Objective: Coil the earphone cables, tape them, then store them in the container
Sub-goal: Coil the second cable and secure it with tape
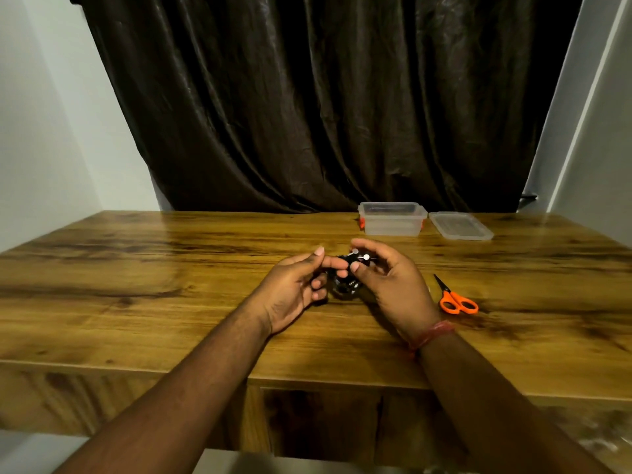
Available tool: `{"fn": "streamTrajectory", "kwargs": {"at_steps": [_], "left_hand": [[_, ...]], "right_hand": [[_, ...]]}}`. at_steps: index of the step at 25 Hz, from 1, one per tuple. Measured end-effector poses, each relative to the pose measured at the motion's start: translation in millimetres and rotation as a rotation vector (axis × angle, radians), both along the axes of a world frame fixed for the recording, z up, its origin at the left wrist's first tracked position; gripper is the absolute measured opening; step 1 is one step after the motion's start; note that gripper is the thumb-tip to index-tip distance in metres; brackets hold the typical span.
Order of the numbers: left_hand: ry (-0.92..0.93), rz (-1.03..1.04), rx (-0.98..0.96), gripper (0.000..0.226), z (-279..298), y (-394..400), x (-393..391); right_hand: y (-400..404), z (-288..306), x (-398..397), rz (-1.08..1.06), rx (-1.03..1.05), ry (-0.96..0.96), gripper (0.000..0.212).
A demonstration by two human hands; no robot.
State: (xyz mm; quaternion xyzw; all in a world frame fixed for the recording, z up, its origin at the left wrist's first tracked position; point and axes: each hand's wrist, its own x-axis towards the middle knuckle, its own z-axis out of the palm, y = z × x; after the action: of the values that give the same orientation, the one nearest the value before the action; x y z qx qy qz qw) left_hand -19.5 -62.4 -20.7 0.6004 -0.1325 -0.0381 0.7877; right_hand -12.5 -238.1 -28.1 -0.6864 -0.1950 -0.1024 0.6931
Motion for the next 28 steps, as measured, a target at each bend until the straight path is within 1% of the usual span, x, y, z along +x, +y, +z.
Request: {"fn": "streamTrajectory", "kwargs": {"at_steps": [1,3,6,8,9,10,12,14,15,17,19,21,22,25,26,28], "left_hand": [[-0.002,0.016,-0.009,0.037,0.4,0.3,0.0],[-0.006,0.082,-0.037,0.039,2.0,2.5,0.0],[-0.019,0.217,-0.112,0.043,5.3,7.1,-0.1],[-0.022,0.269,-0.179,0.044,4.4,10.0,2.1],[-0.029,0.285,-0.211,0.045,3.0,10.5,3.4],[-0.040,0.308,-0.242,0.044,1.4,11.1,5.4],[-0.054,0.382,-0.308,0.043,-0.4,13.6,9.8],[-0.057,0.463,-0.323,0.043,-0.7,15.9,13.6],[-0.067,0.503,-0.278,0.040,-1.1,15.9,14.8],[-0.124,0.571,-0.098,0.031,-2.7,13.2,14.5],[-0.208,0.593,0.155,0.030,-5.6,7.5,9.6],[-0.287,0.577,0.417,0.037,-7.8,0.9,5.2],[-0.324,0.558,0.513,0.041,-8.6,-1.7,4.5],[-0.441,0.488,0.681,0.052,-11.4,-6.3,7.2],[-0.474,0.472,0.730,0.056,-12.6,-6.4,8.6],[-0.533,0.472,0.857,0.062,-14.3,-5.7,10.7]], "right_hand": [[-1.3,0.2,0.5,-0.034,-0.010,-0.009,0.040],[-6.2,2.4,0.0,-0.178,-0.045,-0.042,0.041],[-14.3,4.2,-2.4,-0.379,-0.094,-0.126,0.033],[-20.7,5.4,-2.1,-0.450,-0.133,-0.136,0.028],[-25.7,6.6,-1.7,-0.479,-0.196,-0.122,0.025],[-32.8,7.3,-0.8,-0.503,-0.313,-0.112,0.021],[-47.5,8.8,-4.4,-0.510,-0.690,-0.115,0.015],[-56.6,8.2,-14.4,-0.477,-1.022,-0.110,0.019],[-58.1,6.5,-18.6,-0.467,-1.139,-0.121,0.023],[-55.3,3.0,-22.5,-0.468,-1.290,-0.172,0.027],[-51.2,1.4,-20.1,-0.472,-1.319,-0.207,0.022],[-46.0,3.5,-14.2,-0.481,-1.269,-0.214,0.018],[-43.0,5.9,-10.2,-0.479,-1.221,-0.221,0.016],[-25.9,13.4,-0.3,-0.392,-0.972,-0.276,0.011],[-18.8,13.6,1.2,-0.339,-0.921,-0.318,0.010],[-8.5,7.5,1.9,-0.239,-0.905,-0.411,0.009]]}}
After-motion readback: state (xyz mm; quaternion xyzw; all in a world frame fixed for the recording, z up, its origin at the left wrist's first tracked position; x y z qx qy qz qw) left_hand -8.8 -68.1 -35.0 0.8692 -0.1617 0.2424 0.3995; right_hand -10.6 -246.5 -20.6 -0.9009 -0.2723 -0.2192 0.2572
